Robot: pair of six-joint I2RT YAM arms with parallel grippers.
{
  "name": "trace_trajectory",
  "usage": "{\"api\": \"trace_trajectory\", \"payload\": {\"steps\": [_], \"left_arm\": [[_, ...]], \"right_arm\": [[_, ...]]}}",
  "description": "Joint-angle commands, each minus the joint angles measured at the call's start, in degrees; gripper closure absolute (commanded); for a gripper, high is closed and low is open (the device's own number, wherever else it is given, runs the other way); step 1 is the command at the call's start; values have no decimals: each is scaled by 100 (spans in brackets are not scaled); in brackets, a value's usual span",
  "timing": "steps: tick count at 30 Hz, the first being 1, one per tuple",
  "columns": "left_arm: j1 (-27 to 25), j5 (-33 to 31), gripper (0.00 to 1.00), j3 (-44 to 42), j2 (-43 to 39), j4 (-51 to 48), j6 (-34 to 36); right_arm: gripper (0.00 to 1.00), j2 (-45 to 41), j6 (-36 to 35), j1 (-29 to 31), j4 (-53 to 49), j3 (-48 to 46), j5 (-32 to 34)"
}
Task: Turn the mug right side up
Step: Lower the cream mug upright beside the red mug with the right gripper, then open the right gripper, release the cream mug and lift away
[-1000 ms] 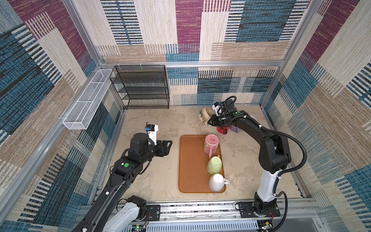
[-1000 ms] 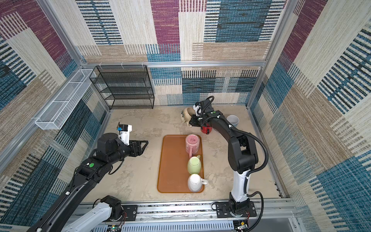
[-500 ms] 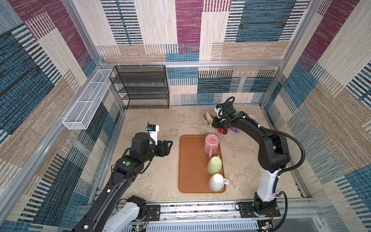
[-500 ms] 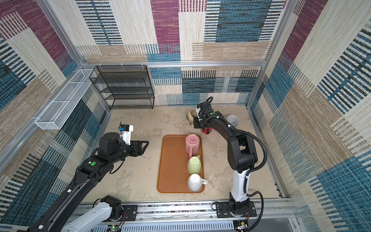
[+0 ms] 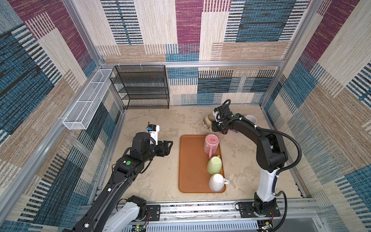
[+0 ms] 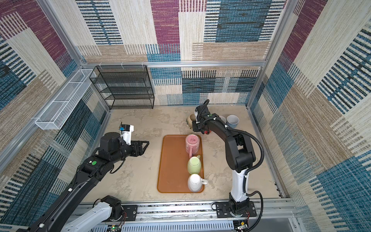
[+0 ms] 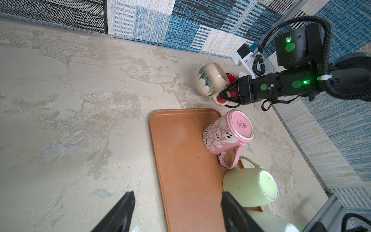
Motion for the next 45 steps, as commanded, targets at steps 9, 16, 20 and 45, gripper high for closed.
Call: {"api": "trace_trajectory", "payload": {"steps": [9,16,20,45], "left_arm": [[12,3,27,16,-11,-10,87],[12,7,27,18,-9,-10,96],[12,20,27,14,-7,3,87],[30,55,27,35,35,33,79]], "right_arm": [[100,195,-239,295,132,158,951],[100,206,-280,391,12,215,1181],[94,223,-311,419,-42,215,1231],[63,241,-395,462,-254,303,1170]]}}
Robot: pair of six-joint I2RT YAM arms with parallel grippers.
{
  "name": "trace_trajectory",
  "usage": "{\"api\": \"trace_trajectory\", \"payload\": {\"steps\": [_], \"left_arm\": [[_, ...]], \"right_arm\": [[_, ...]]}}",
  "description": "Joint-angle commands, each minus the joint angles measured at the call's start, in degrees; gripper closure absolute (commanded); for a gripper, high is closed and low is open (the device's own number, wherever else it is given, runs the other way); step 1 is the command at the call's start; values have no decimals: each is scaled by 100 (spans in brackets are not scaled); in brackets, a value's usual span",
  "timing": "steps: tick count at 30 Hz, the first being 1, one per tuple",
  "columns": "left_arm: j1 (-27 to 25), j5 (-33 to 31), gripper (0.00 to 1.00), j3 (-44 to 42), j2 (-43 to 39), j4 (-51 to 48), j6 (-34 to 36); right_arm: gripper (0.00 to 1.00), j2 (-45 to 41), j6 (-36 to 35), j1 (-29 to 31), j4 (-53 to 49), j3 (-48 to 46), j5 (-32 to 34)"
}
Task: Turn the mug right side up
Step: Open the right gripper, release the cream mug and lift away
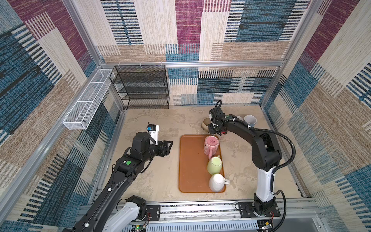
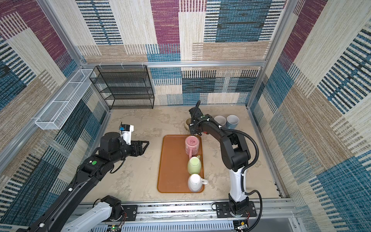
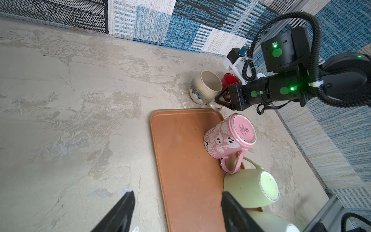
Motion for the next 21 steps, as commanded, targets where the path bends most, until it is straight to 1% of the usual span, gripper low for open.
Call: {"api": "trace_trajectory", "payload": {"steps": [1,3,8,11,14,18,21], "left_arm": [[8,66,27,38,19,33,85],[8,100,27,53,27,37,92],[8,166,26,153,70,12,96],[8,297,27,287,207,-13,87],[-5,563,28,538,522,-178,143],[-113,729,29,837,865,-406,162],[-404,543,30,947,1006,-438,164]], "right_arm": [[62,-56,-11,24,65,51,41],[59,-116,4,19,42,215,28],[52,-358,45,19,128,244,40],[50,-489,91,22,129,310,41],[50,-675,148,17,132,315,41],[49,-1111,255,15,241,111,33],[47,-1536,363,14,445,-366,16]]}}
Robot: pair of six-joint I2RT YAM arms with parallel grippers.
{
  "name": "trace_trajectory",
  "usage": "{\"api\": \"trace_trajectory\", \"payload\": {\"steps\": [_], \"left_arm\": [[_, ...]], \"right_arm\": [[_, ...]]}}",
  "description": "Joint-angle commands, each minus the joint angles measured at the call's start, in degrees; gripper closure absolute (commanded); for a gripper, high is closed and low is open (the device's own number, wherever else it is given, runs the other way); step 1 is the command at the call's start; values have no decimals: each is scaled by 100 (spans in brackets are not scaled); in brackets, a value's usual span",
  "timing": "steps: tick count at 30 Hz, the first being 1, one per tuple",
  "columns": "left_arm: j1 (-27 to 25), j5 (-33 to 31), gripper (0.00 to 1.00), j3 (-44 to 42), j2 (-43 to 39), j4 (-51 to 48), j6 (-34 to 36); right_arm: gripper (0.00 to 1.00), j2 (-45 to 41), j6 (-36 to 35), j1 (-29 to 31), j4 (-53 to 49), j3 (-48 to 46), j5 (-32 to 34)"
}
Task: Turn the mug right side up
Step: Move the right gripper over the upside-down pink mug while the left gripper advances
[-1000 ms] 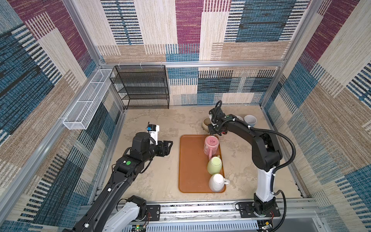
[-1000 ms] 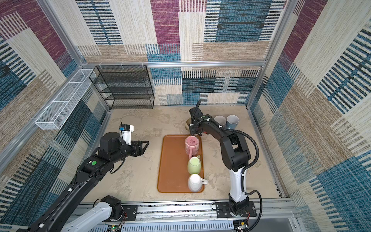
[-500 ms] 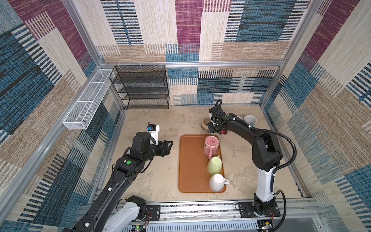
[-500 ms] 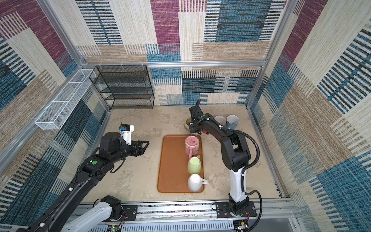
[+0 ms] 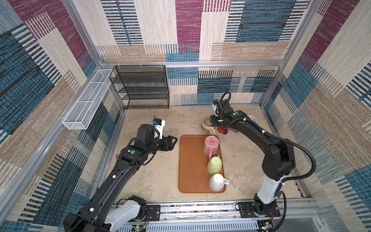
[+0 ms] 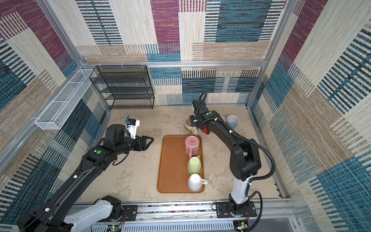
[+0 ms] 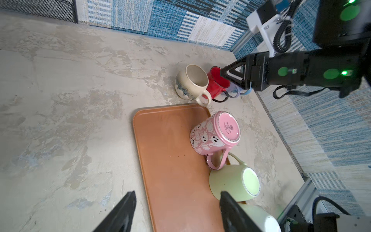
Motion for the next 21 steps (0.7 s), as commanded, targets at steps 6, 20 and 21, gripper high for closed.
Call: {"api": "trace_trajectory", "payload": {"steps": [6,20,21], "left_arm": [[-1110,-931,31,429,496,-326,243],[-2210,-1633,40,656,1607,16,-60],[-2282,-1688,40,711,1720,2,-67]], "right_arm": [[43,-1057,394,-89,750,-1206,-326],[55,-2037,689,-193,833,-2842,-513],[57,-2034,710,-185,824,-2924,-533]]}}
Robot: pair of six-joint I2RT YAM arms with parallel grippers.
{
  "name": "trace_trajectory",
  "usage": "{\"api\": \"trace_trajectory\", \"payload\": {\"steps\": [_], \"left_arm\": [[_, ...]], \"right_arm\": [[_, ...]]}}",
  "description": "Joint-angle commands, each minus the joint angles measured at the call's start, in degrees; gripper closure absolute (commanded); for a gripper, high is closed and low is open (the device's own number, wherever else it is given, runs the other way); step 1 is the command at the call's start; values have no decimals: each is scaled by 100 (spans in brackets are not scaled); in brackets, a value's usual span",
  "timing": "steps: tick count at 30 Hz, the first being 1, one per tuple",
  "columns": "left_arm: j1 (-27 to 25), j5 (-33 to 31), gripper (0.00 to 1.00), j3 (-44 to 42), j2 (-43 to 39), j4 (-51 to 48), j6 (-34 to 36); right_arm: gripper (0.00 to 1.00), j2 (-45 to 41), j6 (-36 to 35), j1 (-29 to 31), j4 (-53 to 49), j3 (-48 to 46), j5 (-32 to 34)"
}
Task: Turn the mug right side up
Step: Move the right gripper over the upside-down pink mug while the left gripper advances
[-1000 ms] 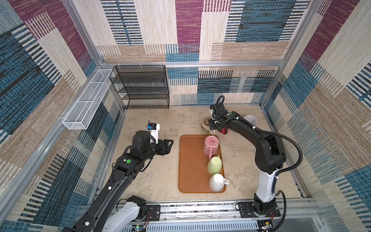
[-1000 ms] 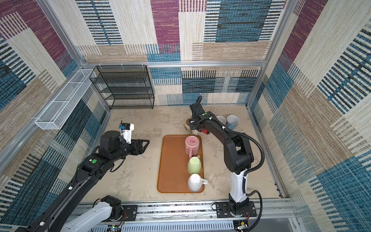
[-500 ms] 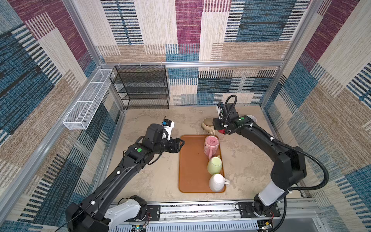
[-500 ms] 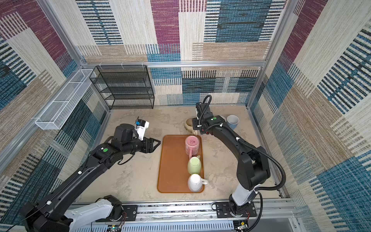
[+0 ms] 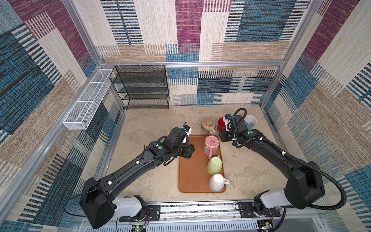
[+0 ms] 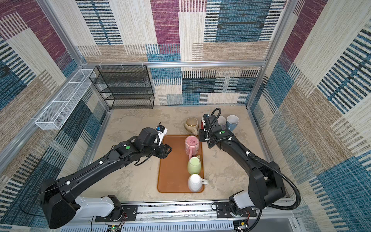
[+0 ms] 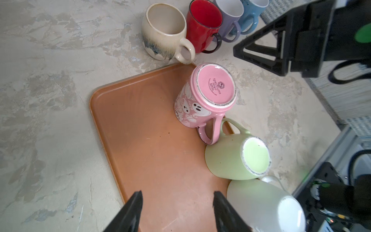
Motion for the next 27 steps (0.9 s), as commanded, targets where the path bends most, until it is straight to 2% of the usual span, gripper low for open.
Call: {"api": "trace_trajectory", "payload": {"steps": [1,6,14,20,27], "left_arm": [[-153,-262,41,148,222,134,-81],[-198,-366,40,40,259,242,-191],[-198,-560,40,-268,-89,319,-245],[-198,-766,38,-413,-490,197,-209],[-180,-886,36,-591,-990,111,-126]], "right_arm": [[59,-41,110,1,133,-191,-48],[60,-99,164,54,237,-542,-175],[54,-496,341,214,-46,-578,66],[52,-1005,951,621,-293,-672,6],[48,-1212,1646,1115,31,-1050,148]]}}
